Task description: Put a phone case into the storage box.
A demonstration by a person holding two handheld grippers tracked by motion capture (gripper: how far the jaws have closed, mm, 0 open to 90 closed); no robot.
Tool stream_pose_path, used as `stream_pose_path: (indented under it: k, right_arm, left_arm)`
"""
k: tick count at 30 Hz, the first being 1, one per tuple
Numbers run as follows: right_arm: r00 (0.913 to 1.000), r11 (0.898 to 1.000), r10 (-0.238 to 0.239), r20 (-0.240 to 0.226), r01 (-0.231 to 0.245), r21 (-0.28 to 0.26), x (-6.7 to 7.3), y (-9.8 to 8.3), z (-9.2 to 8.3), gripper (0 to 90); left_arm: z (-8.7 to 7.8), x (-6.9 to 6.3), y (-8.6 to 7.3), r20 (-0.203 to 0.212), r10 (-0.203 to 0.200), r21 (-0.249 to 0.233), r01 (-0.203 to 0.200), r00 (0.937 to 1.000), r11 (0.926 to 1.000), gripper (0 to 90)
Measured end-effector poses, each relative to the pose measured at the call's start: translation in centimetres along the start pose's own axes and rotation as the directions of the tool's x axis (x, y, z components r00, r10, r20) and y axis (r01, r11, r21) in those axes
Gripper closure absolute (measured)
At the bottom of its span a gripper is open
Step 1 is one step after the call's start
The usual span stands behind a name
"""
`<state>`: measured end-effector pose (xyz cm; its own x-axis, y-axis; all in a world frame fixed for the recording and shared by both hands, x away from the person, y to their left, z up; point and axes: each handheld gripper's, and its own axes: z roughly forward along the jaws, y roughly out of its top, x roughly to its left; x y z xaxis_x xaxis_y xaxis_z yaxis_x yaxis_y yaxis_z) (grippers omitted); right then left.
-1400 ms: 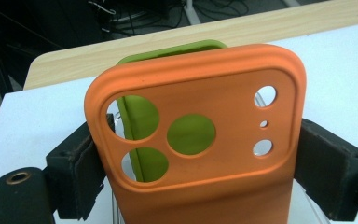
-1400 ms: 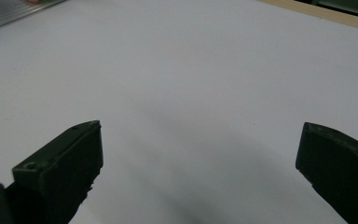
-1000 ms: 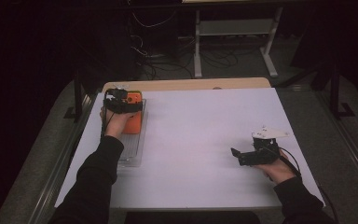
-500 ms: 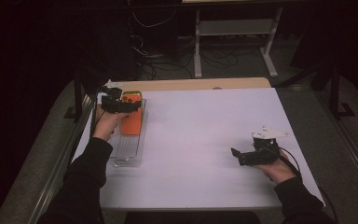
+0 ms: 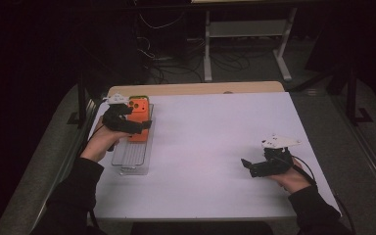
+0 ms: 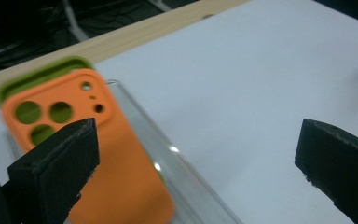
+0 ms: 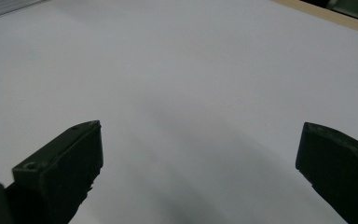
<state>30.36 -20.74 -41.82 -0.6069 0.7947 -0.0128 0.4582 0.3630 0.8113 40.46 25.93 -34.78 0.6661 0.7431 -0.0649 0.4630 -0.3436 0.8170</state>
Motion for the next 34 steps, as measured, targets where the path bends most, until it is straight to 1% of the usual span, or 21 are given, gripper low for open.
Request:
stream_pose_path:
  k: [1,3,4,6,7,8,10,13,14,16,17,20,22,23,24,26,27,28,34]
  right_arm:
    - [0.9999,1.0,0.002,-0.012,-0.002,0.002,0.1,0.0,0.0,0.0]
    - [0.9998,1.0,-0.002,-0.021,0.002,0.009,0.4,0.0,0.1,0.0]
    - [0.9996,1.0,-0.01,-0.026,0.011,0.011,0.5,0.0,0.1,0.0]
    - [0.9991,1.0,-0.013,-0.041,0.014,0.018,0.7,0.0,0.0,0.0]
    - [0.9988,1.0,-0.012,-0.047,0.013,0.026,0.8,-0.1,-0.1,0.0]
    - [0.9984,0.999,-0.022,-0.052,0.024,0.03,0.8,-0.1,-0.1,0.0]
    - [0.9977,0.999,-0.022,-0.064,0.024,0.028,1.0,-0.2,-0.2,0.0]
    - [0.9959,0.998,-0.055,-0.071,0.058,0.039,0.9,-0.4,-0.4,0.0]
    - [0.9954,0.997,-0.059,-0.075,0.062,0.037,0.9,-0.4,-0.4,0.0]
    - [0.9951,0.998,-0.046,-0.087,0.049,0.027,1.1,-0.5,-0.5,0.0]
    - [0.9948,0.998,-0.051,-0.088,0.054,0.029,1.1,-0.5,-0.5,0.0]
    - [0.9933,0.998,-0.057,-0.101,0.06,0.027,1.2,-0.6,-0.5,0.0]
    - [0.9924,0.997,-0.067,-0.103,0.07,0.033,1.2,-0.6,-0.5,0.0]
    - [0.9921,0.997,-0.066,-0.106,0.07,0.036,1.2,-0.6,-0.6,0.0]
    - [0.9917,0.997,-0.071,-0.107,0.075,0.034,1.2,-0.6,-0.5,0.0]
    - [0.9915,0.996,-0.076,-0.105,0.08,0.033,1.2,-0.6,-0.5,0.0]
    - [0.9902,0.995,-0.093,-0.105,0.097,0.035,1.1,-0.6,-0.6,0.0]
    - [0.9901,0.994,-0.095,-0.104,0.099,0.035,1.1,-0.6,-0.6,0.0]
    - [0.9907,0.995,-0.087,-0.105,0.091,0.03,1.0,-0.6,-0.6,0.0]
  left_arm:
    - [-0.1,-0.4,-0.2,0.011,-0.006,-0.001,0.006,0.9999,1.0,0.0]
    - [-0.4,-1.1,-0.6,0.032,0.021,0.005,-0.021,0.9993,0.9998,0.0]
    - [-0.5,-1.5,-0.9,0.047,0.028,0.005,-0.028,0.9985,0.9996,0.0]
    - [-0.8,-2.3,-1.3,0.069,0.055,0.008,-0.055,0.9961,0.9984,0.0]
    - [-0.9,-2.7,-1.5,0.082,0.058,0.006,-0.059,0.9949,0.9982,0.0]
    - [-1.1,-3.0,-1.7,0.097,0.074,0.007,-0.075,0.9925,0.9971,0.0]
    - [-1.3,-3.7,-2.3,0.118,0.091,0.008,-0.093,0.9888,0.9957,0.0]
    - [-1.6,-4.6,-3.1,0.143,0.106,-0.002,-0.107,0.9841,0.9942,0.0]
    - [-1.7,-4.8,-3.4,0.145,0.116,-0.002,-0.117,0.9826,0.9931,0.0]
    - [-1.8,-5.2,-4.0,0.139,0.129,-0.004,-0.129,0.9818,0.9916,0.0]
    - [-1.7,-5.4,-4.3,0.141,0.125,-0.006,-0.125,0.9822,0.9921,0.0]
    - [-1.8,-5.8,-5.1,0.131,0.15,-0.004,-0.151,0.98,0.9885,0.0]
    - [-1.9,-5.9,-5.4,0.135,0.148,-0.004,-0.148,0.9797,0.9889,0.0]
    - [-1.9,-6.1,-5.8,0.143,0.151,-0.007,-0.151,0.9782,0.9885,0.0]
    - [-2.0,-6.1,-6.0,0.147,0.145,-0.006,-0.146,0.9784,0.9893,0.0]
    - [-2.0,-6.2,-6.4,0.146,0.152,-0.006,-0.153,0.9775,0.9883,0.0]
    - [-2.1,-6.1,-6.5,0.149,0.158,0.001,-0.16,0.9762,0.9872,0.0]
    - [-2.0,-6.1,-6.6,0.149,0.151,-0.003,-0.152,0.9773,0.9884,0.0]
    - [-1.9,-5.9,-6.8,0.152,0.145,0.004,-0.147,0.9778,0.9892,0.0]
